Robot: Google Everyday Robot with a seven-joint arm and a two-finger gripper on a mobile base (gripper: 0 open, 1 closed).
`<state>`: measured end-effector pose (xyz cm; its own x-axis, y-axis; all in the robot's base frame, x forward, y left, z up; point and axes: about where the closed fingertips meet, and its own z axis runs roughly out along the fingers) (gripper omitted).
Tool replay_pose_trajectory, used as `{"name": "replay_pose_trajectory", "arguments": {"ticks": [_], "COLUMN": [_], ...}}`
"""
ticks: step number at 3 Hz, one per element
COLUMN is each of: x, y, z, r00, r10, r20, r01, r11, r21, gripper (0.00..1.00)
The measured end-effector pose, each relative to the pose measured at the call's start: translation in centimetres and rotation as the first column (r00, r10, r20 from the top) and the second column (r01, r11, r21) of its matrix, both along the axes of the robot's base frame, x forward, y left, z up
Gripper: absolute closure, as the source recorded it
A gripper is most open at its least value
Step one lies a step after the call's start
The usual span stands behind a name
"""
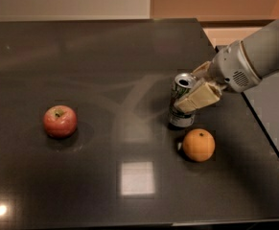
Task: Move 7up can near orange
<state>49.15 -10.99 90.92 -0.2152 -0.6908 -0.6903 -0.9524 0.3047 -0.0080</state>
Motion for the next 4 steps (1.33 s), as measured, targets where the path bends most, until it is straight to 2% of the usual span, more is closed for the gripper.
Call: {"name": "replay_pose_trajectory", "arguments": {"ticks": [3,4], "x": [-0.26,-0.31], "y": [0.38,0.52], "z": [-0.98,-0.93], "r00": [1.0000,1.0000], "r10": [0.005,0.008], "r20": [-0.001,-0.001], "r01": [-0.005,-0.008], "r11": [1.000,1.000], "r21": [0.004,0.003], "gripper": [0.07,0.00]}}
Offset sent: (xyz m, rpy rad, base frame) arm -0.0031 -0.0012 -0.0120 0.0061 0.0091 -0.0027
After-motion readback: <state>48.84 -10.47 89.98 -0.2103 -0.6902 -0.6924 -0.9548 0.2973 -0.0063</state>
